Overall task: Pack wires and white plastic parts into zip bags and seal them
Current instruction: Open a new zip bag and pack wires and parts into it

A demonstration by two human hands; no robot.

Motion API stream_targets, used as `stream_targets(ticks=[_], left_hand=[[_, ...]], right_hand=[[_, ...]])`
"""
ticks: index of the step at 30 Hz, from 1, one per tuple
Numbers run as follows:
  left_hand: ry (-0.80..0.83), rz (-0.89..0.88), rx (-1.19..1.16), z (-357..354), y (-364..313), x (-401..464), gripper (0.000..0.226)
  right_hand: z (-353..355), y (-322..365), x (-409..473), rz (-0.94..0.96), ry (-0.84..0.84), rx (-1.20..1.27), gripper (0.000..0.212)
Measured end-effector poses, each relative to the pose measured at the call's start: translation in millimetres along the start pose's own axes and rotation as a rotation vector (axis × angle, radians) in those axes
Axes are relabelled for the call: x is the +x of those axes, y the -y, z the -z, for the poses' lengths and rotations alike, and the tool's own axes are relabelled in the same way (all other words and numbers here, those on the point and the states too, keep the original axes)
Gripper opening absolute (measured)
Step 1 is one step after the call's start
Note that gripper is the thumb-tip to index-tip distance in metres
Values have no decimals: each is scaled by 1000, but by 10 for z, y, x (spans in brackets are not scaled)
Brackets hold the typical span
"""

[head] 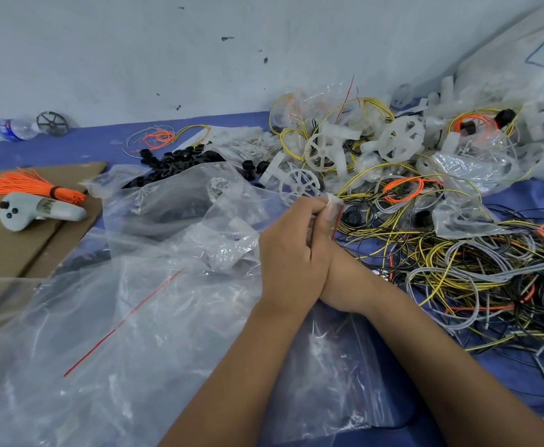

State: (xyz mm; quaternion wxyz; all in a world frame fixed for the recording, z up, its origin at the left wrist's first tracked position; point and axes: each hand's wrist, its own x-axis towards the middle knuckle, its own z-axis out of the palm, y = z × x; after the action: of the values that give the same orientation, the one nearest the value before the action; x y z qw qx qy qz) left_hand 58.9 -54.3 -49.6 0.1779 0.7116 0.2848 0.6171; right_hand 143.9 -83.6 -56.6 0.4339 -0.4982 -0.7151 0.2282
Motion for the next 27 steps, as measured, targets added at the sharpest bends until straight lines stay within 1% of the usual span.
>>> stream_targets(ticks=[2, 3, 6, 8, 14, 16, 17, 19, 21, 23, 25, 26, 27], left_hand=[[-19, 30, 26, 5, 25, 10, 11], [-14, 57, 35, -1, 41, 16, 11], [75, 202, 28, -17, 93, 32, 12], [121, 285, 21, -26, 120, 34, 14], [211, 389, 79, -47, 219, 13, 16], [210, 466, 109, -50, 258, 28, 20], [196, 497, 114, -53, 278, 40, 22], [169, 534, 118, -58, 312, 48, 25], [169, 551, 122, -56, 327, 44, 25], [197, 546, 119, -55, 326, 33, 16], [254, 472, 171, -51, 303, 27, 9], [279, 421, 209, -48, 293, 23, 10], [291, 373, 237, -46, 277, 19, 10]], right_hand=[[31, -47, 14, -5, -93, -89, 25], [57, -68, 19, -27, -110, -154, 23], [109, -88, 24, -93, -87, -288, 19], [127, -83, 23, -117, -131, -333, 19], [250, -83, -1, -190, -526, -381, 28], [300, -83, 28, -241, -609, -416, 29], [332, -89, 75, -264, -619, -456, 27], [421, -116, 219, -303, -581, -585, 24], [531, -153, 407, -329, -496, -748, 28], [623, -158, 587, -328, -391, -862, 47], [692, -159, 731, -358, -245, -946, 69], [708, -162, 791, -383, -178, -987, 73], [714, -165, 834, -400, -134, -1023, 71]])
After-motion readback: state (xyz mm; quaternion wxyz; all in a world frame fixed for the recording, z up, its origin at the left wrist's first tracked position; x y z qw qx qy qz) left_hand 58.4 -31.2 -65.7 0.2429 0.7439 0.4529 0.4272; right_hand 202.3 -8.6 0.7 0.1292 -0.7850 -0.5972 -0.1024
